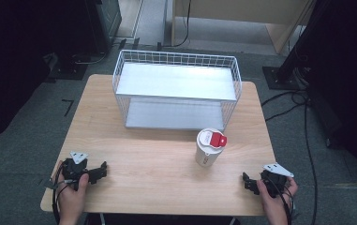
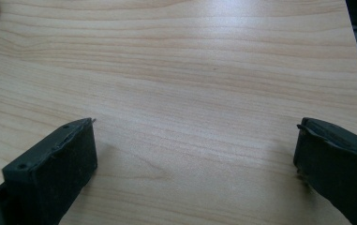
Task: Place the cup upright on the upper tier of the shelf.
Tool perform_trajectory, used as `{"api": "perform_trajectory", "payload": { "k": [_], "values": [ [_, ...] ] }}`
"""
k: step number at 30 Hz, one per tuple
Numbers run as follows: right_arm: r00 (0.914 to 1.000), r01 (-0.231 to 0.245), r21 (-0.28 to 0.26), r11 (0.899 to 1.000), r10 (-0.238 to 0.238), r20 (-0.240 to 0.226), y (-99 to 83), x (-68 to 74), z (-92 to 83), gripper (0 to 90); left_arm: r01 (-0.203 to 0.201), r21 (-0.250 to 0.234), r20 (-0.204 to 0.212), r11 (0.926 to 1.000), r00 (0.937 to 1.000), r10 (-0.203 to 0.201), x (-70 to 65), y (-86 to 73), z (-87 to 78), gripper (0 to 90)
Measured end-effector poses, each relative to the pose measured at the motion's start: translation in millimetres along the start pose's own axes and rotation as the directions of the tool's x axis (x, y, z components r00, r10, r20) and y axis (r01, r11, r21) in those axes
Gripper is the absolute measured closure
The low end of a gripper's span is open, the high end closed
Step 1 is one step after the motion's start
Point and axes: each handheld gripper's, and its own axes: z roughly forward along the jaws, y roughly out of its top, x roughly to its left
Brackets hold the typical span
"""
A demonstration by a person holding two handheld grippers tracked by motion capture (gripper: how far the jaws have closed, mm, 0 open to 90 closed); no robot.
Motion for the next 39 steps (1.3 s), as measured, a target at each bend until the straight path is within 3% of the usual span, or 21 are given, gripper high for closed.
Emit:
{"api": "perform_trajectory", "payload": {
  "k": [16, 39],
  "values": [
    [0.9997, 0.008, -0.010, 1.000, -0.008, -0.024, 1.0, 8.5, -0.7, 0.0, -0.010, 0.001, 0.008, 0.9999, 0.9999, 0.010, -0.5, 0.0, -0.1, 0.0],
    [0.9923, 0.017, -0.056, 0.998, -0.024, -0.122, 10.6, 44.1, -6.4, 0.0, -0.016, 0.002, 0.015, 0.9999, 0.9998, 0.016, -2.3, 1.3, 1.0, 0.0]
  ]
}}
